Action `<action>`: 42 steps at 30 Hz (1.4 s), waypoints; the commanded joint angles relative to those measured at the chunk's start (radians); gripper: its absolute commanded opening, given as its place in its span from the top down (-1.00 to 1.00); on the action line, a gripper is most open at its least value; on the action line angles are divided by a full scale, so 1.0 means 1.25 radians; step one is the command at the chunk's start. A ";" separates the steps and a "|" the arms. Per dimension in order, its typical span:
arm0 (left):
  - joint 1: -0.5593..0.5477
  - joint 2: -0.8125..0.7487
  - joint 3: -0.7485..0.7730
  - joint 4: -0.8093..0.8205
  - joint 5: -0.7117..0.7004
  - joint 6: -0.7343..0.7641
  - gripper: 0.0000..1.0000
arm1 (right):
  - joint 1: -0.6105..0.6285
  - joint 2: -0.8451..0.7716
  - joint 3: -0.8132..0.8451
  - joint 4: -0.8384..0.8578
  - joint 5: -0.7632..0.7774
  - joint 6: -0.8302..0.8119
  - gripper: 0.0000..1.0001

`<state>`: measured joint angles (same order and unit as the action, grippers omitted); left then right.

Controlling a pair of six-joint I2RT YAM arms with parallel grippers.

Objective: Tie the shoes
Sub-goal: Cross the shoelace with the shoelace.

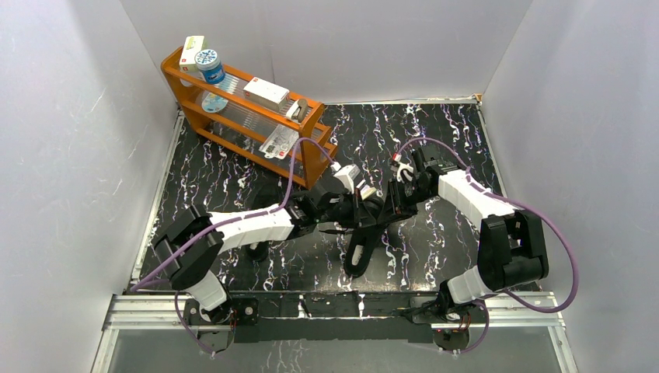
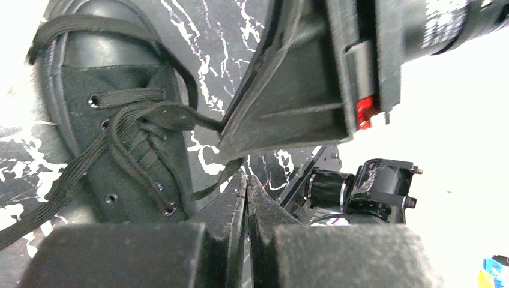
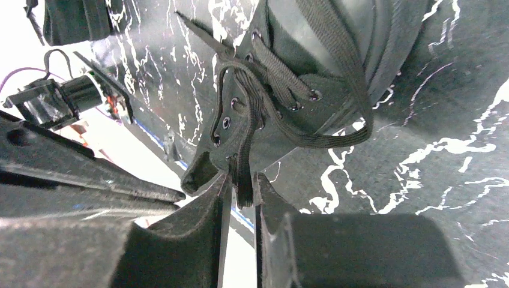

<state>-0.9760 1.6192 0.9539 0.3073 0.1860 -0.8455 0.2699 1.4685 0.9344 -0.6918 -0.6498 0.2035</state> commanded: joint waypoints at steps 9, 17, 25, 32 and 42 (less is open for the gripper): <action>0.025 -0.118 -0.028 -0.053 0.031 0.030 1.00 | 0.010 0.018 0.110 -0.108 0.086 0.004 0.29; 0.024 -0.063 -0.008 -0.077 0.003 0.047 0.65 | 0.013 0.010 0.114 -0.085 0.105 -0.044 0.11; 0.025 -0.214 -0.068 -0.135 -0.067 0.104 0.55 | 0.122 0.001 0.110 -0.002 0.261 -0.224 -0.20; 0.027 -0.263 -0.061 -0.195 -0.067 0.141 0.53 | 0.143 0.031 0.086 -0.020 0.295 -0.115 1.00; 0.026 -0.140 -0.019 -0.118 0.012 0.153 0.53 | 0.142 0.034 0.075 0.027 0.329 -0.096 1.00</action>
<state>-0.9455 1.3853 0.8749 0.1146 0.1429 -0.6712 0.4458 1.4631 0.9939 -0.6685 -0.2779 0.0826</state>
